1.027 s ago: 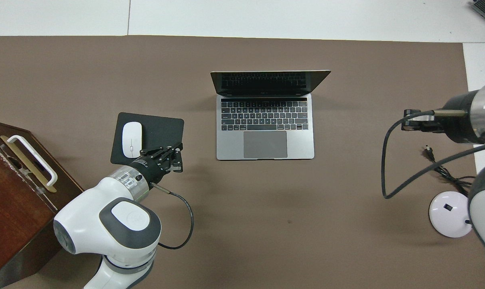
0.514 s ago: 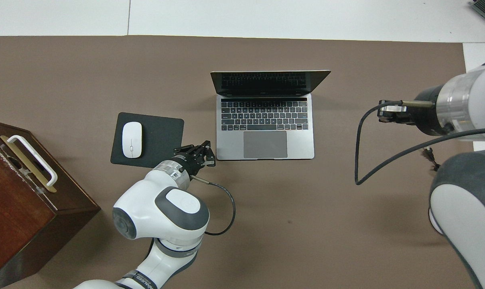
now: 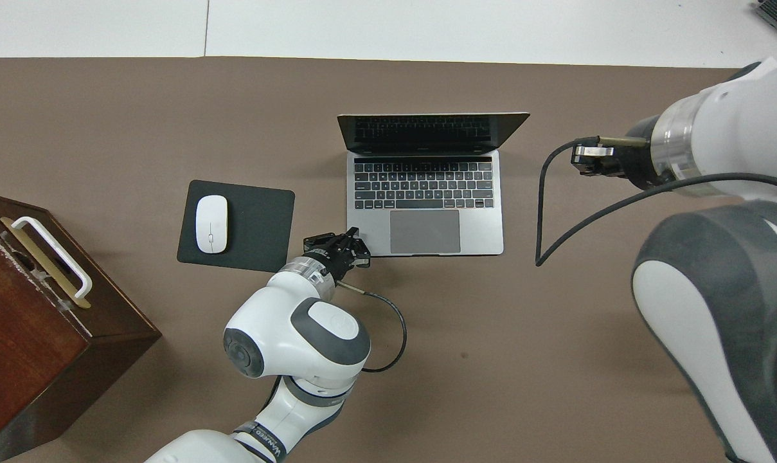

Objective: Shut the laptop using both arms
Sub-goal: 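Place the left gripper at the laptop base while the right gripper reaches the lid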

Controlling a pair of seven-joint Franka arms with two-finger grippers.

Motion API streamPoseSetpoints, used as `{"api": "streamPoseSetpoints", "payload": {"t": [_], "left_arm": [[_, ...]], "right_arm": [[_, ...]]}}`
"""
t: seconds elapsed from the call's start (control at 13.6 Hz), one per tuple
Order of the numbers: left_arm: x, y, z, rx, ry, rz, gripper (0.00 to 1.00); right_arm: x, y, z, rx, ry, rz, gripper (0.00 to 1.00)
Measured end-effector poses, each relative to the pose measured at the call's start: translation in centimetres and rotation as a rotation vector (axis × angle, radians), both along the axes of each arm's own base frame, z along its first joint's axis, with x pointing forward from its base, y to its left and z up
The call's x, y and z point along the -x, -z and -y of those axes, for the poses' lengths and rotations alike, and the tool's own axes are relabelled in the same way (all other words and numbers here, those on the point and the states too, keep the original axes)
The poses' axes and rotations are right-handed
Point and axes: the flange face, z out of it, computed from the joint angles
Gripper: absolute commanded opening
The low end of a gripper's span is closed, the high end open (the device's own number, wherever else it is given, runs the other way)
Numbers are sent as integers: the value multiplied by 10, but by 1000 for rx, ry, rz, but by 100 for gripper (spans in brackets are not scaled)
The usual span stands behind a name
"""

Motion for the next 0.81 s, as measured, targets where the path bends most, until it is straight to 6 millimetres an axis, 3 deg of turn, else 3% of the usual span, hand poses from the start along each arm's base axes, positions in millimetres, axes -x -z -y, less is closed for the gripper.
{"api": "streamPoseSetpoints", "payload": {"t": [0.44,0.81], "left_arm": [[6,10,6,-13,14,-13,0],[13,13,15,-21,31,-14,0]], "right_arm": [[-24,20,-36,16,-49,-10,0],[-50,32,-55,21,-52,-3,0]]}}
